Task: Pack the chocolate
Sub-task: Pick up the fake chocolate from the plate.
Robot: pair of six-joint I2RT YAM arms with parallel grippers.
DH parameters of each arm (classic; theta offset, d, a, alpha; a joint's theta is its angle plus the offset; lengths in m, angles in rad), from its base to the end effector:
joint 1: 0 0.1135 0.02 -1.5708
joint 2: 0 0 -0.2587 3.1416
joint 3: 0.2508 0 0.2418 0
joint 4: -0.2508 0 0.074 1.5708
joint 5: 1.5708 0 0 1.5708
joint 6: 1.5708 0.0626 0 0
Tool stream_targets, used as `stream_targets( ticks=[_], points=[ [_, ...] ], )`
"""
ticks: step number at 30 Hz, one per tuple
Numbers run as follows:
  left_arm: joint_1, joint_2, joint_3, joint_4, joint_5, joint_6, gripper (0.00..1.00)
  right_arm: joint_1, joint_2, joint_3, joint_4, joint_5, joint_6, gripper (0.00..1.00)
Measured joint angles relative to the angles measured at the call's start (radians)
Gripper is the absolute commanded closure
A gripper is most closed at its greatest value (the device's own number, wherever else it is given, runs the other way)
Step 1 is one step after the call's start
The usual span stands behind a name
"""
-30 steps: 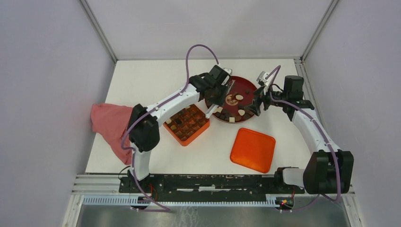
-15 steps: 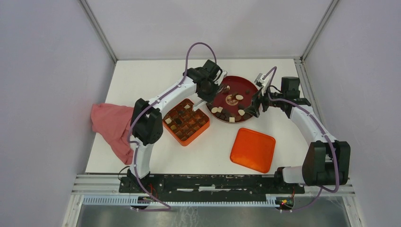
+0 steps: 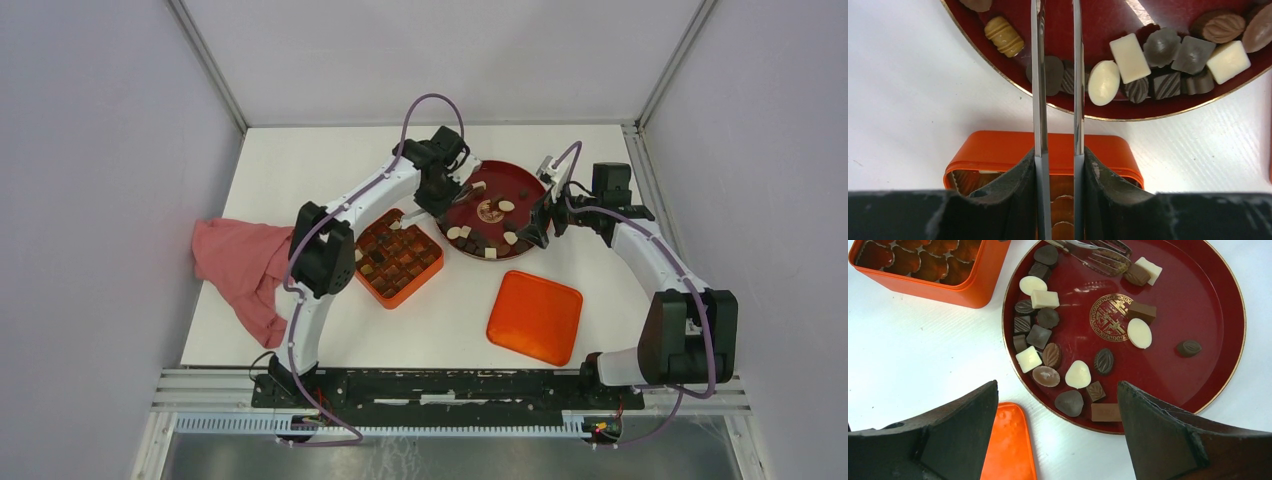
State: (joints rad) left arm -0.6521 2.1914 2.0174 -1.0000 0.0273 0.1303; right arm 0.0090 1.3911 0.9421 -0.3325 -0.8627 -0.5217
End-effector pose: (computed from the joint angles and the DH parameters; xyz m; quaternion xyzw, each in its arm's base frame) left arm 0.3680 -0.2831 0.2165 0.3763 0.9052 -0.0638 0.1870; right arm 0.2918 0.0502 0.2396 -0.3750 0.7671 0.2848 0.4357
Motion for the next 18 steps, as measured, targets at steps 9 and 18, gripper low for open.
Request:
stream_targets(
  ticks=[9, 18],
  points=[
    [0.029, 0.014, 0.003, -0.005, 0.001, 0.006, 0.59, 0.000, 0.005, 0.004, -0.006, 0.000, -0.004, 0.06],
    [0.029, 0.045, 0.043, -0.010, 0.004, 0.006, 0.55, 0.000, 0.010, 0.004, -0.006, -0.001, -0.008, 0.06]
  ],
)
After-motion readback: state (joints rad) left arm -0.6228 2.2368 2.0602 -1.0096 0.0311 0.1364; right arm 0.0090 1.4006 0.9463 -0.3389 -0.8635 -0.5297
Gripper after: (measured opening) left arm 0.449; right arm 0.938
